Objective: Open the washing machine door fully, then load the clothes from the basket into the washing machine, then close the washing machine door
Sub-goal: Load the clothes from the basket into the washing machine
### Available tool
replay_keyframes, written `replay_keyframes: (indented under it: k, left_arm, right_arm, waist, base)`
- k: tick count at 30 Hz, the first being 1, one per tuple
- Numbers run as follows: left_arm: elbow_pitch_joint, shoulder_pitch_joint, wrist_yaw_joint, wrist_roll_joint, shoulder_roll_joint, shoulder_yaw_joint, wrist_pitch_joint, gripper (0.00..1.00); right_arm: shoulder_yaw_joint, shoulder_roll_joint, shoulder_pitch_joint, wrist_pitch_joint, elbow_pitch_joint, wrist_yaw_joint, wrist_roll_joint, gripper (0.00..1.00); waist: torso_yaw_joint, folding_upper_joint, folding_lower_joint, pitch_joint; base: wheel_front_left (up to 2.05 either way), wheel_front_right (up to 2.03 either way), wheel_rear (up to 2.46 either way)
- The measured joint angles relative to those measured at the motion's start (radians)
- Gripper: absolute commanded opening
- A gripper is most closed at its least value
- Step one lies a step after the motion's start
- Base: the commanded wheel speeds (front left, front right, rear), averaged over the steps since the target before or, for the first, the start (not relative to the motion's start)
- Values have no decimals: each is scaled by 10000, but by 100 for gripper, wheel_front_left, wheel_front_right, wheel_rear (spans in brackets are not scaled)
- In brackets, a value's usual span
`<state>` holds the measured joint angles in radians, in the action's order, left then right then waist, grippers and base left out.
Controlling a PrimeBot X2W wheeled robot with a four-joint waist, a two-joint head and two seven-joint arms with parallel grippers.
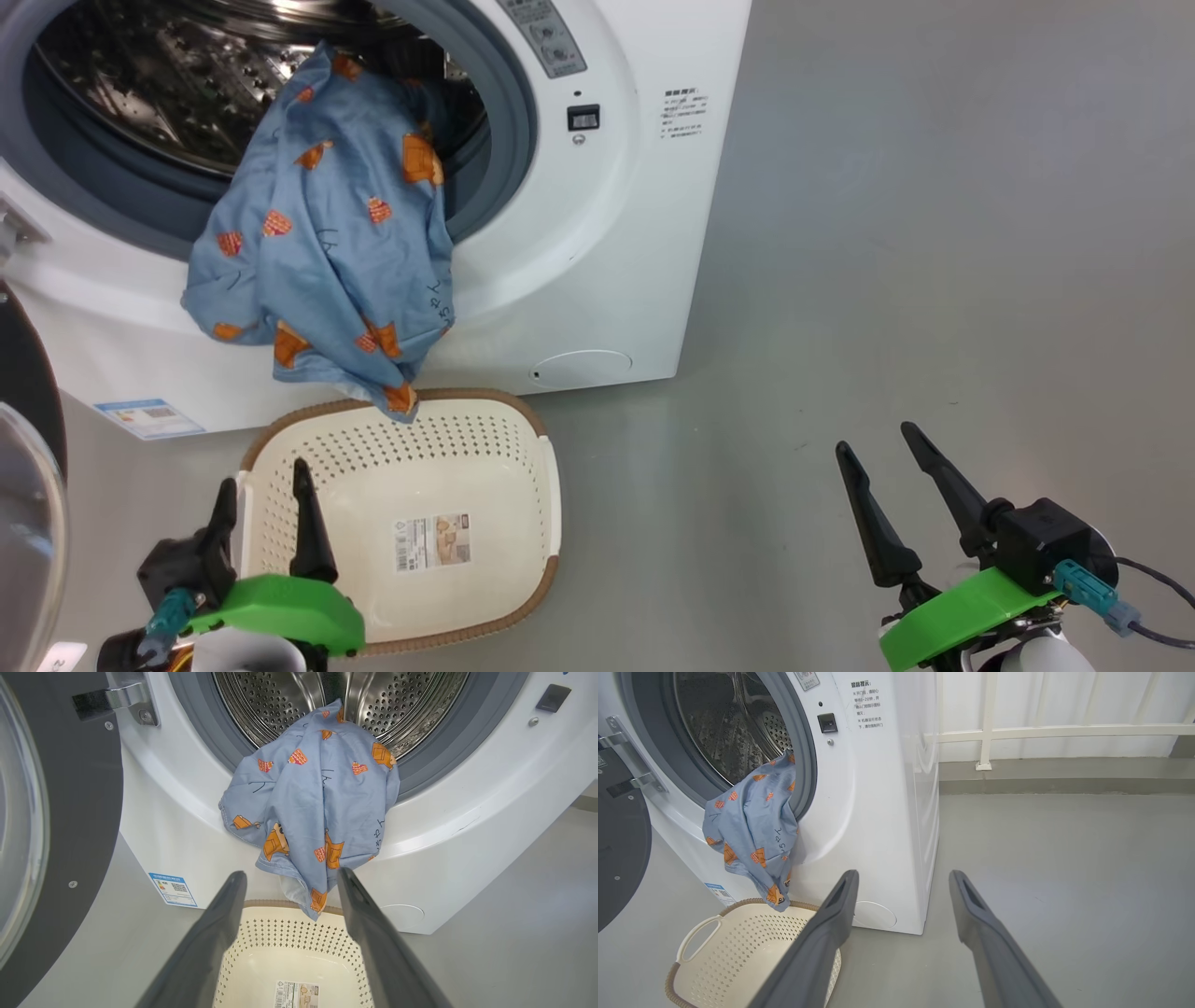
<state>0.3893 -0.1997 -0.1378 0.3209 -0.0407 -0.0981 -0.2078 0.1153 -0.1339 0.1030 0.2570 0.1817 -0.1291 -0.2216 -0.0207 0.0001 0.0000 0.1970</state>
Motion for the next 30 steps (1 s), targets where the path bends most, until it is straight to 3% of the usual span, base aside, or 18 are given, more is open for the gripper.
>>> replay_keyframes:
  k: [18,26,30]
  left_arm:
    - [-1657,902,-268,270,-217,-19,581,100]
    - [-529,-39,-284,466,-307,194,449,100]
    - [669,-1214,17,686,-552,374,286,100]
  right_arm:
    - [31,15,77,0,-61,0,2,100]
    - [46,81,510,0,-140,0,2,100]
    - [65,134,639,0,-159,0,2,100]
  waist:
    - [142,0,0,347]
    - [-306,0,0,689]
    - [-540,0,0,982]
  base:
    - [0,0,0]
    - [0,0,0]
    - [0,0,0]
